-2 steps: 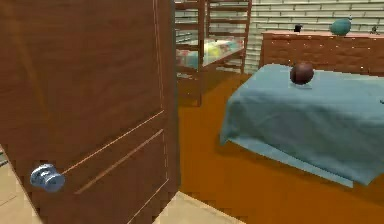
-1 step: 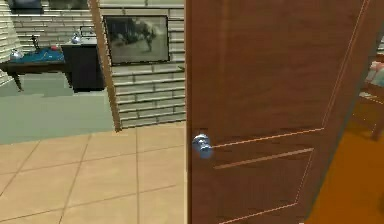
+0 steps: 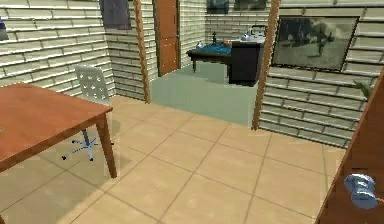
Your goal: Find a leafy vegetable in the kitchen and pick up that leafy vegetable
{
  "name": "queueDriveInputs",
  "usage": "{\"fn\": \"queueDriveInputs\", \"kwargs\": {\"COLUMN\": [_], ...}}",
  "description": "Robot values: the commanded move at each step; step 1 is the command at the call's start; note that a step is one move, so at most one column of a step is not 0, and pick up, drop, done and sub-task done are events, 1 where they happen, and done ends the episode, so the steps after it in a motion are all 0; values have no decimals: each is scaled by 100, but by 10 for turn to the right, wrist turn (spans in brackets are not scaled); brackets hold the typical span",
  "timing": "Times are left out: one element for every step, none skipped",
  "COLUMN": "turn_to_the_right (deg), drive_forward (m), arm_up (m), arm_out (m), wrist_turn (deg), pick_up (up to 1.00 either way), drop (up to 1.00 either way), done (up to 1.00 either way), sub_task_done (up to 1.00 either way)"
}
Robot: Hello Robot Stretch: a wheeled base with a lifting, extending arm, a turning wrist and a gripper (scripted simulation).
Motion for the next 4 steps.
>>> {"fn": "queueDriveInputs", "kwargs": {"turn_to_the_right": [0, 90, 0, 30], "drive_forward": [60, 0, 100, 0], "arm_up": [0, 0, 0, 0], "arm_out": [0, 0, 0, 0], "wrist_turn": [0, 0, 0, 0], "pick_up": [0, 0, 0, 0], "drop": [0, 0, 0, 0], "done": [0, 0, 0, 0], "sub_task_done": [0, 0, 0, 0]}}
